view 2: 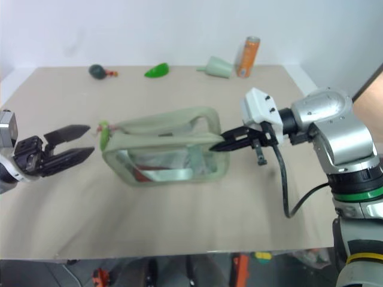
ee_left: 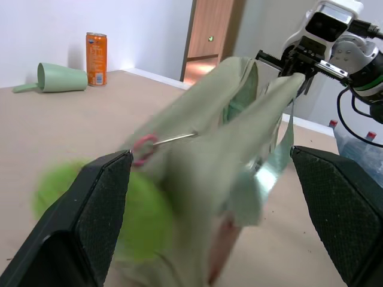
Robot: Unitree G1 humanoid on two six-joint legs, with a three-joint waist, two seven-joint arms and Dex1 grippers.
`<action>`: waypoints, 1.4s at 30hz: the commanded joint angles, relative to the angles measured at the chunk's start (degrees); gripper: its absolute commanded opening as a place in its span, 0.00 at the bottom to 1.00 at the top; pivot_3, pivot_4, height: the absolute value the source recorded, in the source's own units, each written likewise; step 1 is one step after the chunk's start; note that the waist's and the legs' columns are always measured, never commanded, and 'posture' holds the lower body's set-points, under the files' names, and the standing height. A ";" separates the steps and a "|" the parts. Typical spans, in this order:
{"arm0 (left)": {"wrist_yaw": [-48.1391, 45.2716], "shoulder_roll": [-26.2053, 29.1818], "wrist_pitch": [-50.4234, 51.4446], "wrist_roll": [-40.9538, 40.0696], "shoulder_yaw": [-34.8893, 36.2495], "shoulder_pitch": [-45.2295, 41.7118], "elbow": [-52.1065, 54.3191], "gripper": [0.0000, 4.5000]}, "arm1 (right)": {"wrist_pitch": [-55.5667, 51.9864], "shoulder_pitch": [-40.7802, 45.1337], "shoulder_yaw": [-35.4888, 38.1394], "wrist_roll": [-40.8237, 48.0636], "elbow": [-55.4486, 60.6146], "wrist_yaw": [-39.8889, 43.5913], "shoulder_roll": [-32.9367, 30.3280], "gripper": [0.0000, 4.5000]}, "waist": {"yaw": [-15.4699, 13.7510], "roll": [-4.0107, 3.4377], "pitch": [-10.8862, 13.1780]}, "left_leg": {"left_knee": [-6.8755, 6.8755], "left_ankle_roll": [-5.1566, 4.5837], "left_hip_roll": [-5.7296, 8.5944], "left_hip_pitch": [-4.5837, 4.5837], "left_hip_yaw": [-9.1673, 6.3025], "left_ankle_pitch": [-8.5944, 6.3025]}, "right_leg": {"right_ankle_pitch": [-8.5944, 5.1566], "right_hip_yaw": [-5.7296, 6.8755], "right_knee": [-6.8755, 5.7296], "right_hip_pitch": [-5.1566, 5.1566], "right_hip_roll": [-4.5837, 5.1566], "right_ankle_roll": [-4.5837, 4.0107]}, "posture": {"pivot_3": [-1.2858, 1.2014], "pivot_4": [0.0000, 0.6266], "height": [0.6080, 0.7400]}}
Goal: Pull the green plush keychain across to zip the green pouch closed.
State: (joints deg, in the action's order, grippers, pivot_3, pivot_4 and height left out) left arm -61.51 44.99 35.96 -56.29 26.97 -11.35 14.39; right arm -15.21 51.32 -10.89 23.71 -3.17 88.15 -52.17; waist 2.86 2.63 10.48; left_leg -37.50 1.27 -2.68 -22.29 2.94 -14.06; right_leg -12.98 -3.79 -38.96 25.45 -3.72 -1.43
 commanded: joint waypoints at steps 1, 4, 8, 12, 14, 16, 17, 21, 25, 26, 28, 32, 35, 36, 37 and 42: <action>0.44 0.11 -0.92 -0.79 1.49 -0.42 0.68 0.98 | 7.48 3.10 -2.32 -7.12 -5.20 0.52 2.28 0.00 | 0.02 0.00 0.00 | -0.01 0.00 -0.01 0.03 0.00 0.00 | 0.00 -0.01 -0.02 0.00 -0.01 0.00 | 0.52 0.24 1.00; 1.04 0.18 -0.58 -1.44 2.25 0.16 1.59 0.98 | 7.92 2.68 -2.38 -7.93 -5.05 -0.49 4.49 0.08 | 0.06 0.00 0.00 | -0.01 0.02 -0.06 0.10 0.00 0.01 | 0.02 -0.01 -0.09 -0.02 -0.05 -0.03 | 0.52 0.24 1.00; 1.50 0.71 -0.17 -2.22 3.28 0.97 2.36 0.98 | 4.30 0.33 -1.70 -6.08 -1.43 0.30 4.78 0.08 | 0.32 -0.01 0.00 | -0.01 0.03 -0.22 0.19 0.02 0.02 | 0.07 -0.02 -0.12 -0.02 -0.19 -0.12 | 0.52 0.24 1.00; 1.76 1.14 0.16 -2.73 3.20 0.32 2.19 0.98 | -2.25 -1.27 0.66 -1.97 3.45 1.77 2.31 0.08 | 0.38 -0.02 0.01 | -0.01 0.04 -0.44 0.24 0.02 0.02 | 0.10 -0.01 -0.15 -0.01 -0.42 -0.20 | 0.52 0.24 1.00; 1.53 1.26 0.49 -3.18 2.57 -0.39 2.25 0.98 | -7.72 -1.57 3.47 3.08 6.58 2.54 0.65 0.08 | 0.40 -0.04 0.02 | 0.00 0.04 -0.53 0.27 0.02 0.02 | 0.11 -0.01 -0.16 -0.02 -0.52 -0.21 | 0.52 0.24 1.00; 1.15 1.42 0.71 -3.53 2.00 -0.81 2.67 0.98 | -11.56 -1.38 5.20 6.35 8.14 2.66 -0.15 0.16 | 0.39 -0.06 0.04 | 0.00 0.04 -0.57 0.26 0.01 0.02 | 0.11 0.01 -0.16 -0.01 -0.57 -0.23 | 0.52 0.24 1.00; 0.92 1.59 0.94 -3.85 1.64 -1.12 3.01 0.98 | -12.29 -1.39 5.60 6.94 8.54 2.50 -0.45 0.16 | 0.39 -0.07 0.04 | 0.00 0.04 -0.59 0.25 0.02 0.03 | 0.09 0.04 -0.16 -0.01 -0.61 -0.26 | 0.52 0.24 1.00; -0.30 2.65 1.45 -4.49 -0.07 -4.02 3.28 0.98 | -13.38 -2.71 6.13 6.87 10.66 -0.74 -0.90 0.16 | 0.11 -0.07 0.04 | 0.02 0.05 -0.64 0.22 0.03 0.02 | 0.05 0.07 -0.16 0.00 -0.67 -0.33 | 0.52 0.24 1.00; -0.81 2.52 1.57 -4.01 -1.04 -5.60 2.80 0.98 | -13.95 -4.84 6.23 6.30 12.56 -2.90 -0.33 0.16 | 0.05 -0.07 0.04 | 0.01 0.05 -0.61 0.21 0.03 0.02 | 0.05 0.06 -0.15 0.00 -0.66 -0.33 | 0.52 0.24 1.00; -0.87 2.43 1.52 -3.86 -1.26 -5.72 2.75 0.98 | -14.35 -5.11 6.19 6.10 12.71 -3.52 -0.25 0.16 | 0.06 -0.07 0.04 | 0.01 0.06 -0.61 0.21 0.03 0.02 | 0.05 0.04 -0.15 0.00 -0.66 -0.33 | 0.52 0.24 1.00; -0.88 2.30 1.40 -3.68 -1.76 -5.77 2.80 0.98 | -15.18 -5.78 6.27 6.74 13.05 -3.35 -0.49 0.22 | 0.07 -0.07 0.04 | 0.02 0.06 -0.63 0.21 0.03 0.02 | 0.05 0.04 -0.15 0.00 -0.68 -0.33 | 0.52 0.24 1.00; -0.98 2.29 1.27 -3.67 -2.07 -5.72 2.89 0.98 | -15.01 -6.67 6.33 6.78 13.06 -3.42 -0.30 0.50 | 0.04 -0.07 0.04 | 0.02 0.06 -0.64 0.21 0.03 0.02 | 0.05 0.09 -0.16 0.00 -0.70 -0.33 | 0.52 0.24 1.00; -0.99 2.31 1.37 -3.83 -2.11 -5.84 2.97 0.98 | -15.03 -6.77 6.92 7.05 12.93 -3.87 -0.28 0.73 | 0.04 -0.07 0.04 | 0.02 0.06 -0.64 0.21 0.04 0.02 | 0.05 0.09 -0.15 0.00 -0.70 -0.33 | 0.52 0.24 1.00; -0.95 2.31 1.43 -3.91 -2.14 -5.92 3.02 0.98 | -15.17 -6.51 7.32 7.21 12.74 -4.28 -0.21 0.82 | 0.04 -0.07 0.04 | 0.01 0.06 -0.64 0.20 0.04 0.02 | 0.05 0.09 -0.15 0.00 -0.70 -0.33 | 0.52 0.24 1.00; -0.97 2.32 1.55 -4.09 -2.19 -6.00 3.16 0.98 | -15.38 -6.12 7.91 7.43 12.55 -4.77 -0.27 0.88 | 0.04 -0.07 0.04 | 0.01 0.06 -0.64 0.20 0.04 0.02 | 0.05 0.08 -0.16 0.00 -0.70 -0.33 | 0.52 0.24 1.00; -1.53 2.51 2.07 -4.66 -2.93 -6.27 4.24 0.98 | -19.79 -3.48 13.11 13.37 13.52 -5.41 -1.48 0.99 | -0.01 -0.08 0.05 | 0.01 0.06 -0.60 0.19 0.04 0.02 | 0.05 0.06 -0.15 0.00 -0.67 -0.33 | 0.52 0.24 1.00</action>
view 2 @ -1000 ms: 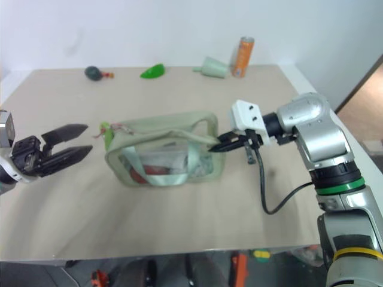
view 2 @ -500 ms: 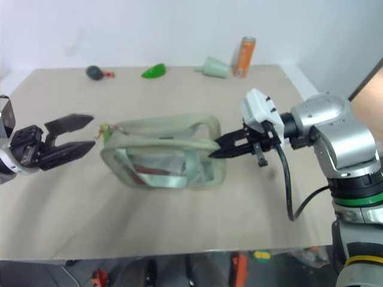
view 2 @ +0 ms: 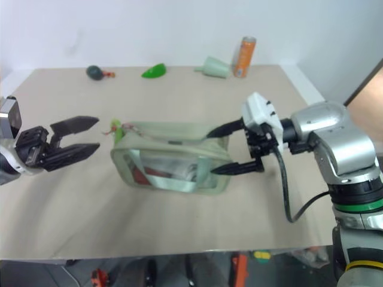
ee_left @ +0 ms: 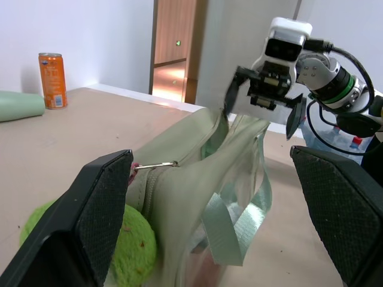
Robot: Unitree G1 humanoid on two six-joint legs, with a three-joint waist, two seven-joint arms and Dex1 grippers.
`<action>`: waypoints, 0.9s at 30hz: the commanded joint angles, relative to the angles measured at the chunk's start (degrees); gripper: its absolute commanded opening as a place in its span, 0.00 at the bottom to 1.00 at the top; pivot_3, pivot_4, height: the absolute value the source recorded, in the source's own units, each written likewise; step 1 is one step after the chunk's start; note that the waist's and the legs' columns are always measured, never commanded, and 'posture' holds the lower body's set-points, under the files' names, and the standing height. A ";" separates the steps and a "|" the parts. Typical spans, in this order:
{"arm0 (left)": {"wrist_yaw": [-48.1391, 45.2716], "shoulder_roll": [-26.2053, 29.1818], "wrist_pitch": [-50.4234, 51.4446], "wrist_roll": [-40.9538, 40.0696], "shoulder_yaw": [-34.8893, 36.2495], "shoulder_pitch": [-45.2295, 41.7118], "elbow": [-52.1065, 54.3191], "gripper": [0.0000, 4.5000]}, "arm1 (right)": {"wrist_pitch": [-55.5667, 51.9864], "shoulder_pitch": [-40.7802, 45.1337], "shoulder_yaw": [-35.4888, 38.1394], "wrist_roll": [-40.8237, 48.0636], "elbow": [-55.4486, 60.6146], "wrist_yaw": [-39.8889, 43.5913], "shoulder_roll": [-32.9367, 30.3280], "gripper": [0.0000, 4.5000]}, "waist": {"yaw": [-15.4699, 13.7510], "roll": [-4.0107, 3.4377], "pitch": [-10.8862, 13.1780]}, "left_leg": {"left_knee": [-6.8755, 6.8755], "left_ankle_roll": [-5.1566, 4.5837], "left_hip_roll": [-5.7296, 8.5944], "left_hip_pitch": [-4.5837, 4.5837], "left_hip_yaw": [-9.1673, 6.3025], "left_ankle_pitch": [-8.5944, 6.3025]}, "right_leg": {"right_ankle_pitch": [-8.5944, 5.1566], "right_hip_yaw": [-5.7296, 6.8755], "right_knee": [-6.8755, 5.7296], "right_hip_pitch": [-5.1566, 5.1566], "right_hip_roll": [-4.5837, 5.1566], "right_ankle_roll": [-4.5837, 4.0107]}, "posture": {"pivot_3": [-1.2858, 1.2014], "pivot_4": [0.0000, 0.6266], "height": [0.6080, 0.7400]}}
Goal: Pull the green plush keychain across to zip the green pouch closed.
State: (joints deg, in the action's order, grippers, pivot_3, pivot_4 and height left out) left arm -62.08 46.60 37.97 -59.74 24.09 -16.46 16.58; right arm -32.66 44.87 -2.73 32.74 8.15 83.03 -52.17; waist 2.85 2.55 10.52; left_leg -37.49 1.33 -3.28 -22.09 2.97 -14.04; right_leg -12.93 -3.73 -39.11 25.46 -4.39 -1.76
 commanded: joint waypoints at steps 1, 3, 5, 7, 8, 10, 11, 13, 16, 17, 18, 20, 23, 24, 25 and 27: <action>-1.09 0.95 0.07 -1.17 -0.24 -1.28 2.14 0.98 | -3.58 3.40 5.69 5.70 2.83 -0.36 -1.69 0.99 | -0.02 0.00 0.00 | 0.00 0.00 0.01 0.00 0.00 0.00 | 0.00 -0.01 0.00 0.00 0.00 0.00 | 0.52 0.24 1.00; -1.22 1.01 0.03 -1.18 -0.49 -1.47 2.13 0.98 | -5.50 3.75 6.61 7.99 5.24 -0.73 -2.04 0.99 | -0.04 0.00 0.00 | 0.00 0.00 0.01 -0.01 0.00 0.00 | 0.00 0.02 0.00 0.00 0.00 0.00 | 0.52 0.24 1.00; -1.29 0.85 -0.18 -0.93 -0.90 -1.78 1.81 0.98 | -7.05 3.46 6.79 9.57 8.72 -1.67 -2.38 0.99 | -0.05 0.00 0.00 | 0.01 0.00 0.00 -0.01 -0.01 0.00 | -0.02 0.04 0.00 -0.01 -0.01 -0.02 | 0.52 0.24 1.00; -1.35 0.60 -0.37 -0.68 -1.25 -1.96 1.63 0.98 | -7.50 1.81 7.04 9.58 11.25 -2.45 -3.34 0.99 | -0.05 0.00 0.00 | 0.02 0.01 -0.02 0.00 -0.01 -0.01 | -0.03 0.04 0.00 0.00 -0.03 -0.04 | 0.52 0.24 1.00; -1.33 0.47 -0.44 -0.63 -1.37 -1.96 1.66 0.98 | -7.75 0.70 7.47 9.59 12.02 -2.79 -3.94 0.99 | -0.12 0.00 0.00 | 0.02 0.01 -0.02 -0.01 -0.02 -0.01 | -0.02 0.06 0.00 -0.01 -0.03 -0.04 | 0.52 0.24 1.00; -1.27 0.24 -0.53 -0.68 -1.48 -1.79 1.88 0.98 | -7.45 -2.53 8.47 8.73 13.35 -3.39 -5.75 0.99 | -0.15 0.01 0.00 | 0.01 0.01 -0.02 -0.01 -0.04 -0.01 | -0.03 0.11 0.00 -0.02 -0.02 -0.04 | 0.52 0.24 1.00; -1.24 0.11 -0.52 -0.80 -1.48 -1.69 2.01 0.98 | -6.99 -4.50 9.04 8.06 13.98 -3.45 -6.87 0.99 | -0.18 0.01 0.00 | 0.01 0.01 -0.01 -0.02 -0.02 0.00 | -0.03 0.09 0.01 -0.01 0.01 -0.04 | 0.52 0.24 1.00; -1.26 -0.08 -0.53 -0.94 -1.50 -1.40 2.34 0.98 | -6.85 -8.30 10.61 7.51 14.96 -4.18 -9.06 0.99 | -0.19 0.00 0.00 | 0.00 0.01 0.09 -0.04 -0.02 0.00 | -0.04 0.09 0.02 -0.02 0.11 -0.04 | 0.52 0.24 1.00; -1.73 -0.20 -0.32 -1.39 -1.76 -1.47 2.62 0.98 | -7.36 -12.13 13.10 7.96 16.06 -6.00 -10.53 0.99 | -0.13 0.00 0.00 | -0.01 0.01 0.17 -0.03 -0.02 0.00 | -0.03 0.03 0.01 -0.02 0.18 -0.04 | 0.52 0.24 1.00; -1.92 -0.23 -0.19 -1.52 -2.00 -1.70 2.60 0.98 | -7.48 -12.90 13.61 8.15 16.37 -6.76 -10.64 0.99 | -0.08 0.00 0.00 | -0.01 0.01 0.18 -0.03 -0.02 0.00 | -0.03 0.01 0.01 -0.02 0.19 -0.03 | 0.52 0.24 1.00; -2.17 -0.24 -0.09 -1.38 -2.61 -2.01 2.66 0.98 | -7.55 -13.80 13.91 8.23 16.90 -7.78 -10.45 0.99 | -0.06 0.00 0.00 | -0.01 0.01 0.19 -0.01 -0.02 0.00 | -0.03 0.00 0.01 -0.03 0.19 -0.02 | 0.52 0.24 1.00; -2.83 -0.25 0.09 -1.35 -3.78 -2.42 3.01 0.98 | -7.72 -15.27 13.94 8.36 17.96 -9.33 -9.92 0.99 | -0.12 0.02 -0.01 | -0.01 0.04 0.22 -0.01 -0.02 0.02 | -0.01 0.00 0.01 -0.03 0.19 0.01 | 0.52 0.24 1.00; -2.90 -0.48 0.07 -1.48 -4.94 -3.20 3.13 0.98 | -7.35 -16.80 13.33 8.15 18.89 -10.89 -9.30 0.99 | -0.15 0.02 -0.01 | -0.01 0.09 0.25 -0.01 -0.04 0.04 | -0.01 0.08 0.01 -0.06 0.20 0.01 | 0.52 0.24 1.00; -2.92 -0.52 0.05 -1.54 -5.19 -3.44 3.10 0.98 | -7.24 -17.18 13.08 8.10 19.08 -11.36 -9.10 0.99 | -0.14 0.02 -0.01 | -0.01 0.10 0.26 -0.01 -0.04 0.05 | -0.01 0.08 0.01 -0.06 0.20 0.01 | 0.52 0.24 1.00; -2.89 -0.54 0.02 -1.59 -5.37 -3.62 3.10 0.98 | -7.07 -17.55 12.87 8.01 19.19 -11.75 -8.93 0.99 | -0.10 0.02 -0.01 | -0.02 0.10 0.28 -0.01 -0.03 0.05 | -0.01 0.08 0.01 -0.06 0.20 0.01 | 0.52 0.24 1.00; -2.80 -0.56 0.00 -1.72 -5.57 -3.82 3.13 0.98 | -6.74 -18.09 12.51 7.80 19.20 -12.36 -8.65 0.88 | -0.08 0.02 -0.01 | -0.01 0.10 0.29 -0.01 -0.03 0.05 | -0.01 0.04 0.01 -0.06 0.19 0.01 | 0.52 0.24 1.00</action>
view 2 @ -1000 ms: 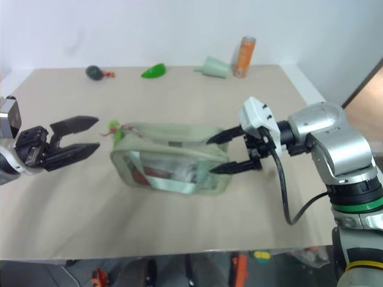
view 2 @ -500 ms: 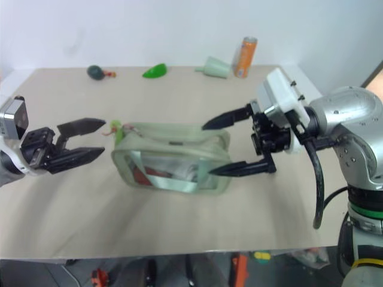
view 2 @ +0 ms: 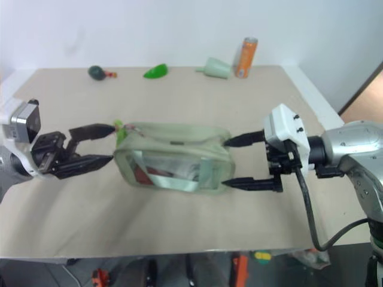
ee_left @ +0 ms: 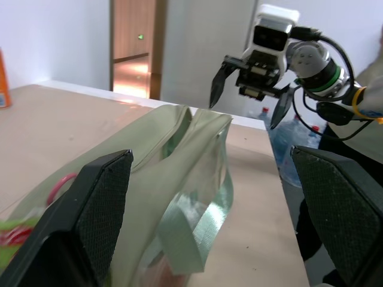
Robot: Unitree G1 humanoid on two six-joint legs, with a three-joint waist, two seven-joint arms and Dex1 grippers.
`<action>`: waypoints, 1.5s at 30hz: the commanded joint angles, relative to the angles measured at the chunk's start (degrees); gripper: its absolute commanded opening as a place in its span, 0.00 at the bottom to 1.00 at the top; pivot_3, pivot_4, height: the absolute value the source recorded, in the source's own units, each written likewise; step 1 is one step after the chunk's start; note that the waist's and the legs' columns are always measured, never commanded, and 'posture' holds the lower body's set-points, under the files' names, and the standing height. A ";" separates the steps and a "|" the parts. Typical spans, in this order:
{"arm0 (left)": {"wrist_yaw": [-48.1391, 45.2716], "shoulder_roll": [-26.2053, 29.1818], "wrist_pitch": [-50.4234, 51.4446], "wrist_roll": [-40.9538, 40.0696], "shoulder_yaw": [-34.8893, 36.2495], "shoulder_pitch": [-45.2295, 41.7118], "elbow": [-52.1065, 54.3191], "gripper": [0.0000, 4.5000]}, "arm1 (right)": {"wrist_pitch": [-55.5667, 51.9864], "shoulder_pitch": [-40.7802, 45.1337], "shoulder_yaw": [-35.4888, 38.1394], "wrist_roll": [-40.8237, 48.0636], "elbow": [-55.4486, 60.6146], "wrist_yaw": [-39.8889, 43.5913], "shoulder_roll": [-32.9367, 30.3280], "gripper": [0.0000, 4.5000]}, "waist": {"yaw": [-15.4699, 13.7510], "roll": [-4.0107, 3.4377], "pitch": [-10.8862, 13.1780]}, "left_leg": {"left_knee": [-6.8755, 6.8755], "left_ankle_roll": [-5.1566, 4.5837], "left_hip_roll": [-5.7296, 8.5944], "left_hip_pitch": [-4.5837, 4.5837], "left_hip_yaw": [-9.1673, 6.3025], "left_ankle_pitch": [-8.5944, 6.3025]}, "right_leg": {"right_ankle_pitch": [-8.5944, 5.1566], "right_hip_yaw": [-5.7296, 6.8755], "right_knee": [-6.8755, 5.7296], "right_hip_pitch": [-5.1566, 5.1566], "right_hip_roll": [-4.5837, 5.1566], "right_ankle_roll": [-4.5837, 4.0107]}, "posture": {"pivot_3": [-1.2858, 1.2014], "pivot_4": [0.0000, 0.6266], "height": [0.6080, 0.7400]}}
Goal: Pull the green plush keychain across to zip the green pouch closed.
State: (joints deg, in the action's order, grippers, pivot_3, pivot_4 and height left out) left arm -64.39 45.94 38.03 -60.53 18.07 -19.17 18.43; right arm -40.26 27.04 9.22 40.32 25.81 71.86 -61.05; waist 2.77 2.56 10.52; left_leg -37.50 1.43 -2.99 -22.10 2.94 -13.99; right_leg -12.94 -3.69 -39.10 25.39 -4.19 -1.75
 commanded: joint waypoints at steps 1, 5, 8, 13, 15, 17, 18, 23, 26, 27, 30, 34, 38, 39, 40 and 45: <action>-0.45 0.10 -0.05 -1.01 0.40 -1.15 1.35 0.98 | 0.98 -0.48 0.40 0.16 1.51 -1.46 0.36 0.79 | 0.00 0.00 0.00 | 0.00 0.00 0.00 0.00 0.00 0.00 | 0.00 0.01 0.00 0.00 0.00 0.00 | 0.52 0.24 1.00; -0.19 0.03 0.05 -1.30 0.29 -1.39 1.57 0.98 | 2.37 -1.05 -0.96 -1.28 0.85 -2.05 0.65 0.50 | -0.02 0.00 0.00 | 0.01 0.00 0.00 -0.02 -0.01 0.00 | 0.00 0.03 0.00 0.00 0.00 0.00 | 0.52 0.24 1.00; 0.27 -0.03 0.11 -1.83 0.77 -1.28 1.84 0.98 | 2.95 -0.79 -1.69 -1.62 0.54 -2.64 1.12 0.27 | -0.02 0.00 0.00 | 0.00 0.00 -0.01 -0.01 0.00 0.00 | 0.00 0.02 0.00 0.00 0.01 0.00 | 0.52 0.24 1.00; 1.97 -0.52 0.13 -4.17 2.34 -1.70 1.83 0.98 | 3.14 -0.49 -2.29 -1.28 0.46 -2.73 1.66 0.00 | -0.02 0.00 0.00 | 0.00 0.00 0.00 -0.02 -0.01 0.00 | 0.00 0.02 0.00 0.00 0.01 0.00 | 0.52 0.24 1.00; 2.94 -0.64 0.29 -5.58 3.16 -2.10 1.61 0.98 | 3.09 -0.31 -2.46 -1.07 0.49 -2.70 1.99 0.00 | -0.02 0.00 0.00 | 0.00 0.00 -0.01 -0.02 -0.01 0.00 | 0.00 0.02 0.00 0.00 0.01 0.00 | 0.52 0.24 1.00; 3.69 -0.62 0.35 -6.52 3.72 -2.28 1.50 0.98 | 3.10 -0.22 -2.56 -0.90 0.51 -2.53 2.18 0.00 | -0.02 0.00 0.00 | 0.00 0.00 -0.01 -0.02 -0.02 0.00 | 0.00 0.03 0.00 0.00 0.01 0.00 | 0.52 0.24 1.00; 4.05 -0.61 0.38 -6.91 3.94 -2.32 1.43 0.98 | 3.09 -0.16 -2.62 -0.90 0.49 -2.45 2.23 0.00 | -0.01 0.00 0.00 | 0.00 0.00 0.00 -0.01 -0.01 0.00 | 0.00 0.03 0.00 0.00 0.00 0.00 | 0.52 0.24 1.00; 6.79 -0.64 0.36 -8.53 7.51 -2.86 -2.14 0.98 | 3.08 0.34 -3.16 -0.97 0.27 -2.10 2.45 0.00 | 0.00 0.00 0.00 | 0.00 0.00 -0.01 0.00 -0.03 0.00 | 0.00 0.05 0.00 0.00 -0.05 0.00 | 0.52 0.24 1.00; 9.30 -0.16 0.16 -7.33 9.75 -3.00 -7.49 0.98 | 3.38 1.16 -4.00 -2.00 -0.19 -2.91 2.97 0.00 | 0.08 0.00 0.00 | 0.00 0.00 -0.04 0.04 -0.02 0.00 | 0.00 0.05 0.00 0.00 -0.12 0.00 | 0.52 0.24 1.00; 9.20 0.07 0.12 -6.44 9.93 -2.54 -8.54 0.98 | 3.47 1.47 -4.43 -2.61 -0.33 -3.40 3.10 0.00 | 0.08 0.00 0.00 | 0.00 0.00 -0.06 0.07 -0.02 0.00 | 0.00 0.04 -0.01 -0.02 -0.16 0.00 | 0.52 0.24 1.00; 9.32 0.59 -0.72 -2.03 9.35 -0.84 -11.80 0.98 | 3.49 1.95 -5.11 -3.07 -0.40 -3.73 3.46 0.00 | 0.07 0.00 0.00 | 0.01 0.00 -0.13 0.07 -0.05 0.00 | 0.00 0.08 -0.01 -0.01 -0.23 0.00 | 0.52 0.24 1.00; 9.33 -0.33 -0.60 0.63 8.63 0.79 -13.17 0.98 | 3.44 2.03 -5.34 -3.24 -0.22 -3.94 3.85 0.00 | 0.07 0.00 0.00 | 0.02 0.01 -0.24 0.05 -0.02 0.00 | 0.00 0.07 -0.01 0.01 -0.27 -0.01 | 0.52 0.24 1.00; 9.82 -1.59 -0.52 3.63 6.57 2.43 -13.37 0.98 | 3.38 1.94 -5.35 -3.45 -0.02 -4.15 4.03 0.00 | 0.07 0.00 -0.01 | 0.02 0.01 -0.34 0.07 0.00 0.00 | 0.00 0.07 -0.01 0.01 -0.27 -0.01 | 0.52 0.24 1.00; 10.21 -2.06 -0.65 4.88 5.73 2.62 -14.24 0.98 | 3.32 1.88 -5.29 -3.42 0.10 -4.22 4.02 0.00 | 0.07 0.00 -0.01 | 0.02 0.01 -0.34 0.08 0.00 0.00 | 0.00 0.06 -0.01 0.01 -0.27 -0.01 | 0.52 0.24 1.00; 10.55 -2.59 -0.68 5.89 5.07 2.80 -14.99 0.98 | 3.19 1.78 -5.18 -3.35 0.24 -4.33 3.98 0.00 | 0.07 0.00 -0.01 | 0.02 0.01 -0.35 0.08 0.00 0.00 | 0.01 0.06 -0.01 0.01 -0.28 -0.01 | 0.52 0.24 1.00; 11.68 -5.12 -0.66 8.95 2.66 1.69 -17.31 0.98 | 2.83 1.35 -4.81 -3.07 0.78 -4.76 3.62 0.00 | 0.04 0.01 -0.01 | 0.02 0.01 -0.34 0.08 -0.01 0.00 | 0.01 0.09 -0.01 0.00 -0.34 -0.01 | 0.52 0.24 1.00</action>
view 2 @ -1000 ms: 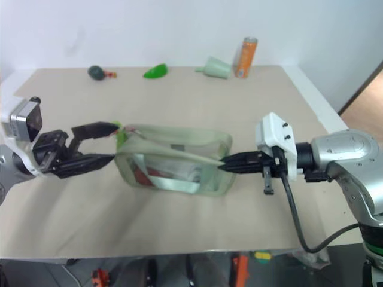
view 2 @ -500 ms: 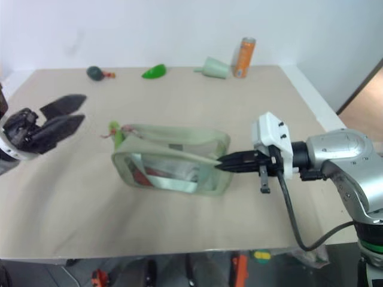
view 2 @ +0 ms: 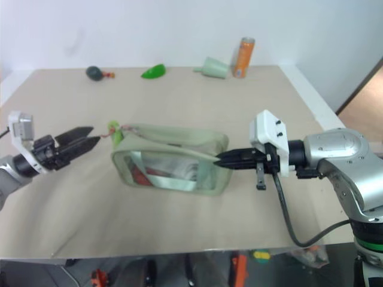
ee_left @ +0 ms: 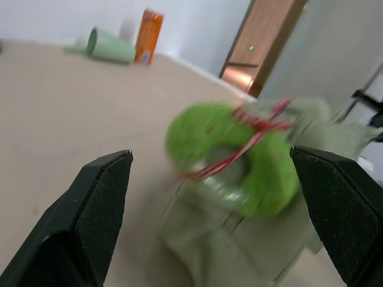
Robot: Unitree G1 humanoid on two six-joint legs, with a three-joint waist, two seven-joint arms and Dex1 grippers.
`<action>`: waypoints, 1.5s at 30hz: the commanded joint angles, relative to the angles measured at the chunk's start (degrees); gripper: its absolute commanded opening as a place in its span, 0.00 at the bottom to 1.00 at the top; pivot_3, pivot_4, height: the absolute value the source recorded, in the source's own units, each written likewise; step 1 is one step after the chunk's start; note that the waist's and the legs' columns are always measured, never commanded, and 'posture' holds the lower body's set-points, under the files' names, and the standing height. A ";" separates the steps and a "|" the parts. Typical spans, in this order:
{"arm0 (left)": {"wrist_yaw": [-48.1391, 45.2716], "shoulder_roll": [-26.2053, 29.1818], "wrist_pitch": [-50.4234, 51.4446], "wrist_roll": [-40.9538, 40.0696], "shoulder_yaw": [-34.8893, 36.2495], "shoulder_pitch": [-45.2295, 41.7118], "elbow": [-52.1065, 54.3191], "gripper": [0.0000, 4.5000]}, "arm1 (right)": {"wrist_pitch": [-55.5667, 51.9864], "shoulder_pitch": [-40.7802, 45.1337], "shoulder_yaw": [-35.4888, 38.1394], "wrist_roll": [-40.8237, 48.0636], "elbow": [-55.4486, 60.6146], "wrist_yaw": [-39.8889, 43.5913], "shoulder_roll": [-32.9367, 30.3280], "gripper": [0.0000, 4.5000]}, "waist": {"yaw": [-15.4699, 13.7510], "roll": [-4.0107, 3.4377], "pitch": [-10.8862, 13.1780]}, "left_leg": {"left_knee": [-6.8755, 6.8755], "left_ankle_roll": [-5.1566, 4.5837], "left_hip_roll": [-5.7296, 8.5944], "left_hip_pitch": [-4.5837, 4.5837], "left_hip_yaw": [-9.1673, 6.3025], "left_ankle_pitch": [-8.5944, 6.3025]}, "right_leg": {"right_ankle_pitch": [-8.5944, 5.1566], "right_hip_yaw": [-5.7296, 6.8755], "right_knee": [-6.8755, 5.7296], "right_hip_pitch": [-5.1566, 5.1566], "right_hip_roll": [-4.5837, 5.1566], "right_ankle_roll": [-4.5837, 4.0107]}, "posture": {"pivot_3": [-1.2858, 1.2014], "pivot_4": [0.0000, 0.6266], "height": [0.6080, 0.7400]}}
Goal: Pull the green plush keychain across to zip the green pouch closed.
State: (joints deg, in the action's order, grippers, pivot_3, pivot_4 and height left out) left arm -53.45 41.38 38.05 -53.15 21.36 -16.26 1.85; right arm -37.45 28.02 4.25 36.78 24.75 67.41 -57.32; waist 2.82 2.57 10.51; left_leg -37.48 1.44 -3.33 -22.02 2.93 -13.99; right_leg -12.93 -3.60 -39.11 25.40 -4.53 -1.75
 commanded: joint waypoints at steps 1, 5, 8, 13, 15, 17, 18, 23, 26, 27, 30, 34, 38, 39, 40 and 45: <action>0.99 -1.04 -0.61 1.96 -1.08 -1.85 -1.25 0.98 | -0.08 0.30 0.27 0.58 1.94 -0.36 -0.19 0.00 | -0.01 0.00 0.00 | 0.00 0.00 0.00 0.00 0.00 0.00 | 0.00 0.00 0.00 0.00 0.00 0.00 | 0.52 0.24 1.00; 1.48 -2.89 -0.33 3.03 -2.79 -4.63 -2.33 0.98 | -0.45 -0.20 0.99 0.91 2.31 -0.49 -0.63 0.00 | -0.03 0.00 0.00 | 0.00 0.00 0.01 -0.02 0.00 0.00 | 0.01 0.00 0.00 0.00 -0.01 0.01 | 0.52 0.24 1.00; 0.91 -3.64 -0.17 3.47 -3.70 -5.90 -2.97 0.98 | -0.74 -0.47 1.34 0.97 2.63 -0.83 -0.76 0.00 | 0.01 0.00 0.00 | 0.00 0.00 0.02 -0.02 0.01 0.00 | 0.02 -0.02 0.00 0.00 -0.02 0.02 | 0.52 0.24 1.00; 0.93 -4.78 -0.02 4.13 -4.36 -7.19 -3.78 0.79 | -1.11 -1.02 1.89 1.12 3.20 -1.39 -0.83 0.00 | -0.01 0.00 0.00 | 0.02 0.00 0.01 -0.01 -0.01 0.00 | 0.01 -0.01 0.00 0.00 -0.06 0.02 | 0.52 0.24 1.00; 0.73 -4.99 0.29 3.57 -4.03 -7.56 -4.03 0.65 | -1.12 -1.34 2.09 1.13 3.30 -1.63 -0.94 0.00 | 0.00 0.00 0.00 | 0.01 0.00 0.00 -0.01 0.00 0.00 | 0.02 -0.02 0.00 0.00 -0.06 0.02 | 0.52 0.24 1.00; 0.31 -4.95 0.68 2.74 -3.51 -7.83 -4.01 0.51 | -1.10 -1.51 2.16 1.09 3.29 -1.73 -0.98 0.00 | -0.01 0.00 0.00 | 0.01 0.00 0.01 -0.01 0.00 0.00 | 0.02 -0.02 0.00 0.00 -0.06 0.02 | 0.52 0.24 1.00; 0.19 -4.83 0.82 2.30 -3.04 -7.88 -3.79 0.43 | -1.07 -1.59 2.19 1.09 3.35 -1.78 -0.97 0.00 | -0.01 0.01 0.00 | 0.01 0.00 0.01 -0.02 0.00 0.00 | 0.02 -0.02 0.00 0.00 -0.05 0.02 | 0.52 0.24 1.00; 0.49 -4.79 1.11 0.92 -1.63 -8.16 -3.36 0.06 | -0.90 -1.49 1.80 0.88 3.22 -1.92 -0.79 0.00 | 0.00 0.01 0.00 | 0.01 0.00 0.01 -0.01 0.00 0.00 | 0.02 -0.02 0.00 0.00 -0.05 0.03 | 0.52 0.24 1.00; 0.77 -5.01 1.25 0.35 -1.26 -8.28 -2.26 0.01 | -0.73 -1.22 1.54 0.73 2.94 -1.78 -0.75 0.00 | -0.01 0.01 0.00 | 0.01 0.00 0.01 -0.02 -0.01 0.00 | 0.02 -0.01 0.00 0.00 -0.05 0.03 | 0.52 0.24 1.00; 0.86 -5.05 1.33 -0.13 -1.11 -8.48 -1.66 0.01 | -0.66 -1.11 1.42 0.63 2.80 -1.70 -0.75 0.00 | 0.00 0.01 0.00 | 0.01 0.00 0.00 -0.02 -0.01 0.00 | 0.02 -0.01 0.00 0.00 -0.05 0.03 | 0.52 0.24 1.00; 1.38 -5.21 1.47 -1.86 -0.63 -9.85 0.26 0.01 | -0.50 -0.85 1.12 0.38 2.53 -1.53 -0.71 0.00 | -0.03 0.01 0.00 | 0.01 0.00 0.01 -0.02 0.00 0.00 | 0.02 -0.02 0.00 0.00 -0.04 0.03 | 0.52 0.24 1.00; 0.70 -4.62 2.41 -3.83 -2.11 -13.29 4.14 0.01 | -0.31 -0.65 0.90 0.01 2.37 -1.42 -0.61 0.00 | -0.04 0.01 -0.01 | -0.01 0.02 0.03 -0.03 -0.01 0.01 | 0.03 -0.02 0.00 -0.01 -0.04 0.05 | 0.52 0.24 1.00; -0.74 -3.83 3.24 -3.01 -5.15 -16.20 7.40 0.01 | -0.10 -0.36 0.68 -0.31 2.11 -1.48 -0.44 0.00 | 0.00 0.01 -0.01 | 0.00 0.03 0.05 -0.02 0.01 0.01 | 0.04 -0.05 0.00 -0.01 -0.04 0.06 | 0.52 0.24 1.00; -0.90 -3.61 3.20 -1.91 -6.60 -17.02 8.05 0.01 | -0.09 -0.37 0.67 -0.32 2.20 -1.59 -0.37 0.00 | -0.05 0.01 -0.01 | 0.01 0.03 0.04 -0.01 0.01 0.01 | 0.04 -0.06 0.00 -0.01 -0.05 0.06 | 0.52 0.24 1.00; -1.38 -3.26 3.33 -1.01 -8.08 -17.54 8.53 0.01 | -0.03 -0.41 0.64 -0.37 2.29 -1.70 -0.29 0.00 | -0.05 0.01 -0.01 | 0.01 0.05 0.04 -0.02 -0.03 0.03 | 0.04 -0.02 0.00 -0.01 -0.06 0.06 | 0.52 0.24 1.00; -3.94 -1.69 3.83 2.22 -12.68 -17.73 8.28 0.01 | 0.02 -0.75 0.76 -0.55 2.58 -2.12 -0.14 0.00 | 0.02 0.01 -0.01 | 0.01 0.06 0.04 0.00 -0.01 0.03 | 0.04 -0.05 0.00 -0.02 -0.07 0.06 | 0.52 0.24 1.00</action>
State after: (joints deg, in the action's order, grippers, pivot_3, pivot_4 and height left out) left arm -56.06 38.34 41.77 -51.67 8.85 -33.06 8.90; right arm -38.05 27.02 4.83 36.39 26.28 65.81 -57.40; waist 2.84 2.58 10.50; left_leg -37.47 1.50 -3.30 -22.03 2.91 -13.95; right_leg -12.89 -3.64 -39.11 25.38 -4.61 -1.69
